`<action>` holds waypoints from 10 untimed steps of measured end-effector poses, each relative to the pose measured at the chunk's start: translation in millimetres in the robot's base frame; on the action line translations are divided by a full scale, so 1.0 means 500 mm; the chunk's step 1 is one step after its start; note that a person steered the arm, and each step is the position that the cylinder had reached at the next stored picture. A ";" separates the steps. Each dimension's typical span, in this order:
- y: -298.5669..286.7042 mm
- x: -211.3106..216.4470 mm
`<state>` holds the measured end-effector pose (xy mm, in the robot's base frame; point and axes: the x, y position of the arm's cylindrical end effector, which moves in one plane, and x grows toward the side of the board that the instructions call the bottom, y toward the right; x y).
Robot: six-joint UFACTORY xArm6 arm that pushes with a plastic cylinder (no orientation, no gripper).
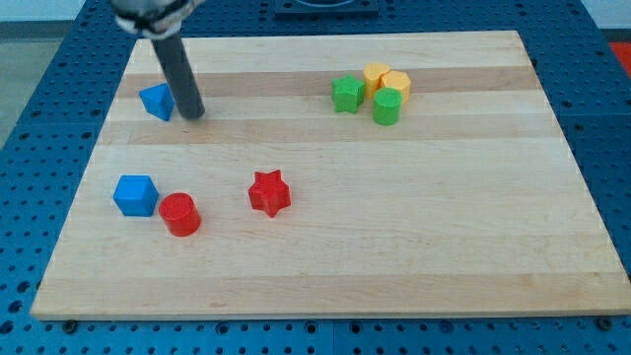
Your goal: Move the blue triangle to the top of the blue cube
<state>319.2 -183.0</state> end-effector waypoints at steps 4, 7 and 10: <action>-0.199 -0.015; -0.198 -0.133; -0.122 0.009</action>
<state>323.7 -244.1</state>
